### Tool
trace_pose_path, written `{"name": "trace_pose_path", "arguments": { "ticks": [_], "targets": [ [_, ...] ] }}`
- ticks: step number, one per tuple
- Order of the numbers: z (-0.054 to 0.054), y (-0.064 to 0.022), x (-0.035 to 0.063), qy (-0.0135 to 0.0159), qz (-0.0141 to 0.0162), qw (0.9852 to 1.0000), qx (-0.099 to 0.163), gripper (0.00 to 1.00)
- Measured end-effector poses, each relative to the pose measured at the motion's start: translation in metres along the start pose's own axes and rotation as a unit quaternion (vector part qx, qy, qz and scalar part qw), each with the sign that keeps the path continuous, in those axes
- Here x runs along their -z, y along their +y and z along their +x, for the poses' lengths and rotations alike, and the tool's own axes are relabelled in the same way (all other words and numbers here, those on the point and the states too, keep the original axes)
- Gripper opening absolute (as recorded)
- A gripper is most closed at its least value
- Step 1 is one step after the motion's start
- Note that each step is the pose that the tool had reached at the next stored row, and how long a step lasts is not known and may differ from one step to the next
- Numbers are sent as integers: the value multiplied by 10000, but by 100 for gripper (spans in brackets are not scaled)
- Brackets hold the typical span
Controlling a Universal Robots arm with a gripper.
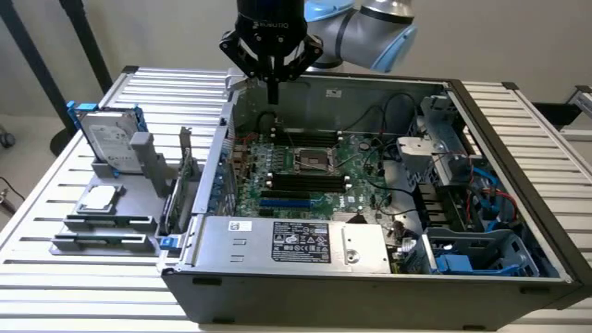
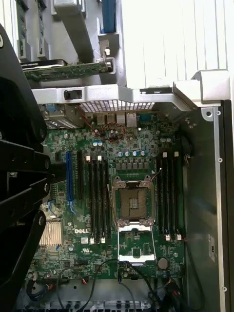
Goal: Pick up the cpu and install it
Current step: 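Reach for the cpu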
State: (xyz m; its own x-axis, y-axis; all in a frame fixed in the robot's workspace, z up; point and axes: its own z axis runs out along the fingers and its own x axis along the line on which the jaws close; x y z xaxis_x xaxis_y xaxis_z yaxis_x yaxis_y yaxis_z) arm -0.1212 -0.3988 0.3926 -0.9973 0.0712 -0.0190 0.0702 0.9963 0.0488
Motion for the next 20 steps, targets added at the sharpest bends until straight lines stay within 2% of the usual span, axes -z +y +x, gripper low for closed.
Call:
{"name": "trace_pose_path", "arguments": {
  "ticks": [6, 20],
  "targets": [
    [19, -4, 2, 1, 1, 10000, 0, 11],
    [649, -85, -11, 0, 0, 10000, 0, 11]
  ]
}}
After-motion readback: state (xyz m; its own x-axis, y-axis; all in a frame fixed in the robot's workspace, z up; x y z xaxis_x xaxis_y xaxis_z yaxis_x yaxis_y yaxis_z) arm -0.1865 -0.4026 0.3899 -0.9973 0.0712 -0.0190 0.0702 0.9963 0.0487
